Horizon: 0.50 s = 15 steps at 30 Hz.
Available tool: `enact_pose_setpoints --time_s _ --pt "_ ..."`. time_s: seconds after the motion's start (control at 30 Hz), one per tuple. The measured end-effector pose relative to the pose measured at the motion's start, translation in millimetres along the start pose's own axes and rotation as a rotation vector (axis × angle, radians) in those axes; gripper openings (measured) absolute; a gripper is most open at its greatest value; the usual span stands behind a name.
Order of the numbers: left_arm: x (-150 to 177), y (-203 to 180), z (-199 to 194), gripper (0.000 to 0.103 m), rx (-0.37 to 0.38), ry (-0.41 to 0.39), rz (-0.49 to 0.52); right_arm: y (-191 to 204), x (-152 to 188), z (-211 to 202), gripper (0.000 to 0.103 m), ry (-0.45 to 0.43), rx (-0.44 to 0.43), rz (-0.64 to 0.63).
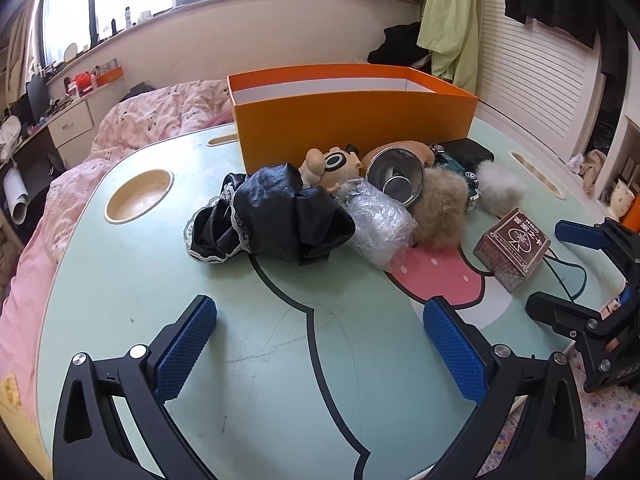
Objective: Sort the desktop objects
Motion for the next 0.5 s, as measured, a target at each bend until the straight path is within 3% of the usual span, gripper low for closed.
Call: enact_pose_setpoints --time_s 0.5 --pt "-1.3 -0.2 0.4 0.103 0.006 -0.009 0.005 10.3 -7.3 7.5 0.103 0.005 0.003 0.004"
Point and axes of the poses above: each gripper's, at about its wrist camera, not at the fingertips, and z roughly the way its jaws point, y to its left, x to its underside, the point moved 3 cm from there along z, roughly the way its jaws point, and after that the axes turned 8 degrees about z, right-handed, at the moved point
